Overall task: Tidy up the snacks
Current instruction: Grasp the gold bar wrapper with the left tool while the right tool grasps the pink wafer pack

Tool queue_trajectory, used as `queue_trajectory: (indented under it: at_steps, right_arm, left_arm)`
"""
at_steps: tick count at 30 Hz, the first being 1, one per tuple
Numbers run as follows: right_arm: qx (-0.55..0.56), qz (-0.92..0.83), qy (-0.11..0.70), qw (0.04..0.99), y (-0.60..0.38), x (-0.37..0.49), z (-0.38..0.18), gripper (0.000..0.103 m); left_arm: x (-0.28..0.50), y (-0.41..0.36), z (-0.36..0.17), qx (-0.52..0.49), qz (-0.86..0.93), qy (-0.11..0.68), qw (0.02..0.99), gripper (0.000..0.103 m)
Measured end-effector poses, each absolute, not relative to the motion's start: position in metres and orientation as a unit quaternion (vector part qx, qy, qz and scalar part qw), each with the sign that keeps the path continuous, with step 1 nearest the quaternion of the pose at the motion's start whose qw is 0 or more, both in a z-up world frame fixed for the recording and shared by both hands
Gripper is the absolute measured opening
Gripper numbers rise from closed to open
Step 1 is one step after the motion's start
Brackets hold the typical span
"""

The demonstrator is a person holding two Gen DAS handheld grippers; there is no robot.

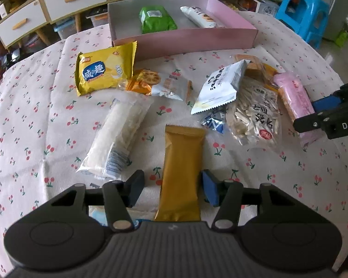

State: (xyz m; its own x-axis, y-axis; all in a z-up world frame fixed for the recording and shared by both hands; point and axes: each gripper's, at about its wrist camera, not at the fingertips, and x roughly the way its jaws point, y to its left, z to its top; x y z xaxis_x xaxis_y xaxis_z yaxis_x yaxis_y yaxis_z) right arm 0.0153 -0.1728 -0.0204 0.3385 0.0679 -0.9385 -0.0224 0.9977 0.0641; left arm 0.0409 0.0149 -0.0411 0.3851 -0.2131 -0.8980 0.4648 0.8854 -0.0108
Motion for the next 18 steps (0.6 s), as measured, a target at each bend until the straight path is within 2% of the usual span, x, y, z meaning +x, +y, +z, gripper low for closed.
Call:
queue_trajectory:
  at_steps: [6,8,9,10,18]
  right_arm:
    - [0.052,0.024,0.573,0.818,-0.175,0.017,-0.027,0.048]
    - [0.056,0.021,0.568,0.821,-0.175,0.018,-0.027,0.048]
    - [0.056,0.021,0.567,0.822,-0.174,0.018,-0.027,0.045]
    - [0.057,0.02,0.563,0.824,-0.175,0.018,-0.025,0.043]
    - [0.08,0.029,0.53,0.843,-0.178,0.016,-0.005,0.041]
  left_arm:
    - [0.042,0.009,-0.044,0.12,-0.206,0.515,0.823,0.058]
    - [0.042,0.01,-0.042,0.114,-0.201,0.517,0.825,0.049]
    - [0.043,0.01,-0.041,0.11,-0.198,0.516,0.826,0.037]
    - [0.044,0.01,-0.04,0.105,-0.197,0.517,0.827,0.029]
    - [0.051,0.02,-0.034,0.044,-0.2,0.53,0.823,0.028]
